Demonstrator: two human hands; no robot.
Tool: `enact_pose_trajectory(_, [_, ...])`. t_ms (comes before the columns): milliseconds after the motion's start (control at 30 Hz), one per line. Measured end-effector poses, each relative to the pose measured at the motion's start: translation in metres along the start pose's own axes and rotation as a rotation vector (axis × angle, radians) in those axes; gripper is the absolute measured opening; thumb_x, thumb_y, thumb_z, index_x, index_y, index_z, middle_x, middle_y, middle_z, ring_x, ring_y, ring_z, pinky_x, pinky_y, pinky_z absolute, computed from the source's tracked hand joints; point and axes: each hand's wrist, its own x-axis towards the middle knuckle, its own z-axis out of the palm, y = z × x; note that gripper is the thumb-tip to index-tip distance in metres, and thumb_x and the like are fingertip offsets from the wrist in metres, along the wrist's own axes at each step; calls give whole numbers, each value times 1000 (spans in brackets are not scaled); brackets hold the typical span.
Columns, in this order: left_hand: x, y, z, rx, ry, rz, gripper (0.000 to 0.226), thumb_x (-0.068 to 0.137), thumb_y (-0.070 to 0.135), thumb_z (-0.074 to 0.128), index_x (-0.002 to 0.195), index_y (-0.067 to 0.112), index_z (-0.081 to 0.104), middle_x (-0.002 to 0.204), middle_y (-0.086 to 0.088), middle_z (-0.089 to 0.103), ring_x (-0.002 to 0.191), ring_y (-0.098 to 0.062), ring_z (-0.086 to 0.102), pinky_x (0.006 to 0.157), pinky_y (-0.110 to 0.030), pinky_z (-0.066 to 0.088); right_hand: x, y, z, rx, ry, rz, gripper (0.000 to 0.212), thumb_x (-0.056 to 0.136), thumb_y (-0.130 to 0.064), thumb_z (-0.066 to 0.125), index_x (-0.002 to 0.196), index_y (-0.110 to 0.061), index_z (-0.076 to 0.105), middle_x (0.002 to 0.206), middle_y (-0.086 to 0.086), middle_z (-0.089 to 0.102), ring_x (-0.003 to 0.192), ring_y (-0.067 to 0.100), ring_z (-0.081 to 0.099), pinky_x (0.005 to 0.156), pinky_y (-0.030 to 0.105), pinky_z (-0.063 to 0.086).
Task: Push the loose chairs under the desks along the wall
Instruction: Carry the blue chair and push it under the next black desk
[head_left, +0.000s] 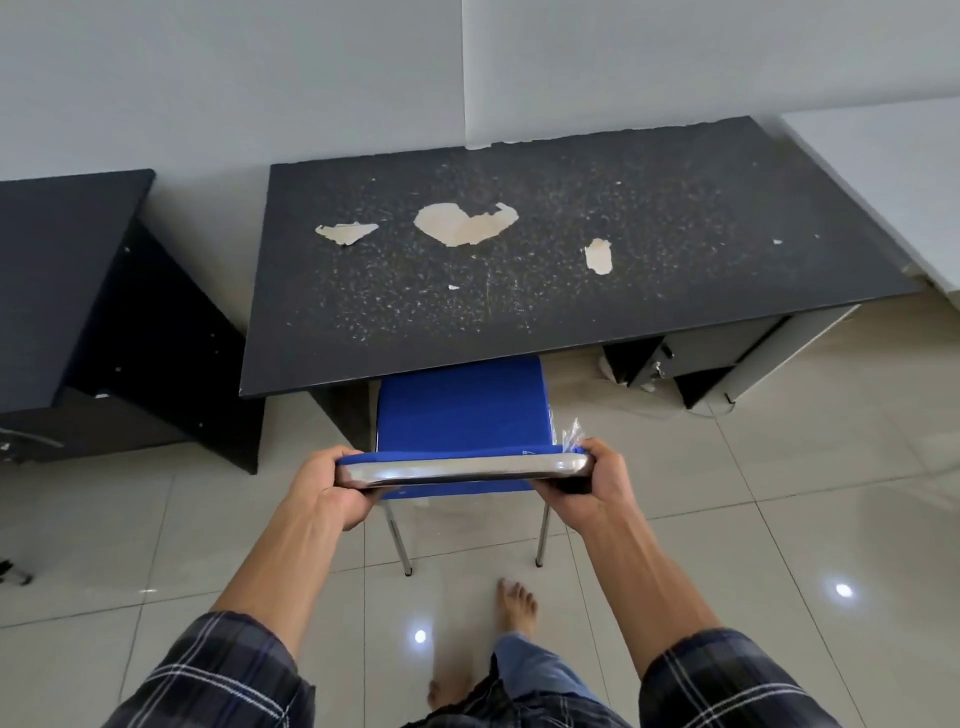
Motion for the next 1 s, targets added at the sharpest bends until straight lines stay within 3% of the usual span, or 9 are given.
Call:
enact_pose_trajectory(333, [26,34,71,-119,40,-22,38,78,-6,57,113,10,60,115,-16,63,101,-39,65,89,-57,53,57,-52,64,-82,28,15,37,78,-6,59,114,0,56,136,29,57,121,44,61,92,60,55])
enact_pose_trajectory(433, [34,40,87,-140,52,-31,26,79,-6,57,102,8,59,111,-14,63,100,-36,66,83,-54,56,69,-62,80,-110,23,14,30,81,-5,56,111,-1,54,125,28,60,100,46,68,88,57,57])
enact_pose_trajectory(567, [42,46,107,-147,61,-40,20,79,-5,58,95,8,58,104,-12,63,92,-32,67,84,-50,57,80,-76,98,-136,14,21,29,83,-6,54,112,0,55,114,26,59,77,46,71,66,51,62])
enact_pose_trajectory(700, [46,51,116,-157,95,-43,25,78,-8,56,97,8,59,97,-12,63,90,-31,69,84,-51,57,88,-81,108,-167,73,29,27,82,-8,53,108,-2,57,103,20,61,54,38,71,65,47,62])
enact_pose_trajectory(800, [46,49,116,-170,109,-30,25,78,-8,56,98,7,58,102,-12,63,99,-31,68,88,-50,56,92,-78,106,-188,117,31,31,79,-10,56,109,-3,60,105,19,64,76,34,67,77,49,61])
enact_pose_trajectory(1000, [48,47,114,-159,108,-7,34,77,-7,57,107,8,59,119,-12,64,97,-34,68,82,-52,57,90,-78,109,-199,165,21,42,80,-14,60,120,-3,63,113,20,67,87,36,68,80,53,61])
